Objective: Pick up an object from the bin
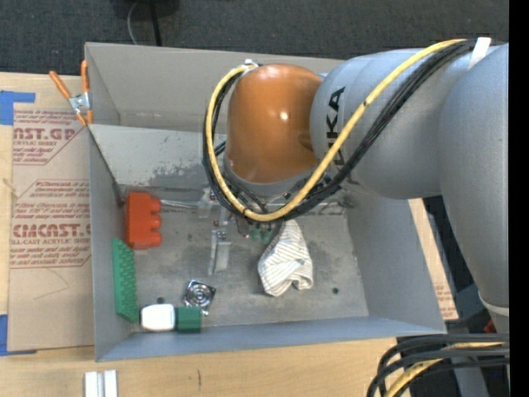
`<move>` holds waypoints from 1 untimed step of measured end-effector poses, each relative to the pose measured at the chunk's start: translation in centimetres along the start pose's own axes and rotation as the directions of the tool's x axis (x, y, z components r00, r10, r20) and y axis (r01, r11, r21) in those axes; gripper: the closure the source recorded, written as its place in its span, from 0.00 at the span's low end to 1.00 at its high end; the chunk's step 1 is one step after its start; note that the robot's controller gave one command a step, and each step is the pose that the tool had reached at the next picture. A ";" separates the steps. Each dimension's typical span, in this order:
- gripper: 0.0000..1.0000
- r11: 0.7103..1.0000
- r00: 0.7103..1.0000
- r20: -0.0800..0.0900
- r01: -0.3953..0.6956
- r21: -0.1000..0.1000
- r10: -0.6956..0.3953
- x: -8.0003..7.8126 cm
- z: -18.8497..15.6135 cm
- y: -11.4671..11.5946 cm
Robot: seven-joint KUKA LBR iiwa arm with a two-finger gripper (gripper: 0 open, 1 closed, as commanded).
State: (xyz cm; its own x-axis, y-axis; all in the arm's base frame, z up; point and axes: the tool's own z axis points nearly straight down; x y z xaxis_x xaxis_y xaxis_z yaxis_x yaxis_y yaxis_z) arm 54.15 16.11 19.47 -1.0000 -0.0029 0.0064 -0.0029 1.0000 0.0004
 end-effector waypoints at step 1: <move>0.00 1.000 1.000 0.007 -0.002 -0.001 0.002 -0.2 -0.5 -0.1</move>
Offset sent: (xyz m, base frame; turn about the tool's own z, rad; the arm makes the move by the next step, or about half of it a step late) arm 0.0069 -0.0711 -0.0630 0.1194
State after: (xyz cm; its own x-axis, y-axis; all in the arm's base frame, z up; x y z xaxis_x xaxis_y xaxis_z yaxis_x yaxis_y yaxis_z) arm 54.31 16.03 19.94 -1.0000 -0.0009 -0.0009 -0.0009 1.0000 0.0017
